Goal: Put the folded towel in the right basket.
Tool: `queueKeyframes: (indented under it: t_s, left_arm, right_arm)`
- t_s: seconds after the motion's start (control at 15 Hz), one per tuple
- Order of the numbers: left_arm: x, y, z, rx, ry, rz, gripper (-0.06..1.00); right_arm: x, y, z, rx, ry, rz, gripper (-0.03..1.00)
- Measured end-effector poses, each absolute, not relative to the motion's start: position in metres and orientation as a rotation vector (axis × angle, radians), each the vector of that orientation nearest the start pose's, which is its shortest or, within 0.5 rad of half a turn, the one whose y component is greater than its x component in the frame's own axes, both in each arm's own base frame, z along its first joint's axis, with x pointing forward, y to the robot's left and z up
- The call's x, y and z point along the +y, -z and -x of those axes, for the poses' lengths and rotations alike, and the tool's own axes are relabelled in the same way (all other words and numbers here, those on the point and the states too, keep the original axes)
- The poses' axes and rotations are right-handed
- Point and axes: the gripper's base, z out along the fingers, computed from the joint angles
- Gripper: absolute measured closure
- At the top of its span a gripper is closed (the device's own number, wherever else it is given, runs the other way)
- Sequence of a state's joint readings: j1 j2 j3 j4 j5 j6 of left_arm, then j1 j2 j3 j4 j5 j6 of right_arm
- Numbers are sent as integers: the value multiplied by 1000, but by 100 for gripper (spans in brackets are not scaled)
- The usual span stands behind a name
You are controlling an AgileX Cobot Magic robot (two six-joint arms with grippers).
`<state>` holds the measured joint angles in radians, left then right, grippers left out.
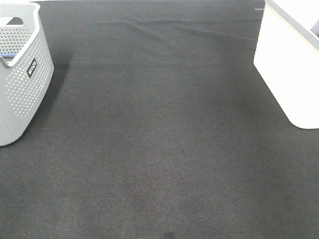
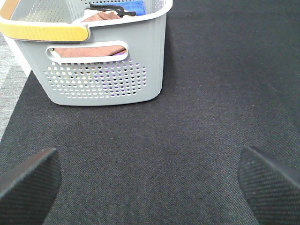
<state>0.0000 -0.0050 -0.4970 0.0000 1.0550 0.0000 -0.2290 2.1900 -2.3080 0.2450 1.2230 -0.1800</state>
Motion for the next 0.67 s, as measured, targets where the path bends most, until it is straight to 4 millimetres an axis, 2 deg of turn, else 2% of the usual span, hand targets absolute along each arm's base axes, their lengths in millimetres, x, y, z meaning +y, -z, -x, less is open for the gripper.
queueKeyframes:
  t_s: [0.2, 0.47, 0.6, 0.67]
  left_arm:
    - [0, -277, 5, 2037, 0, 0, -3]
    - [0, -277, 5, 2037, 0, 0, -3]
    - [0, -277, 5, 2037, 0, 0, -3]
    - [0, -277, 5, 2037, 0, 0, -3]
  right_arm:
    - [-91, -318, -479, 2570, -170, -114, 41]
    - [-88, -323, -478, 2553, -209, -117, 37]
    - [-80, -337, -474, 2515, -264, -108, 37]
    - [-65, -353, -468, 2486, -269, -75, 37]
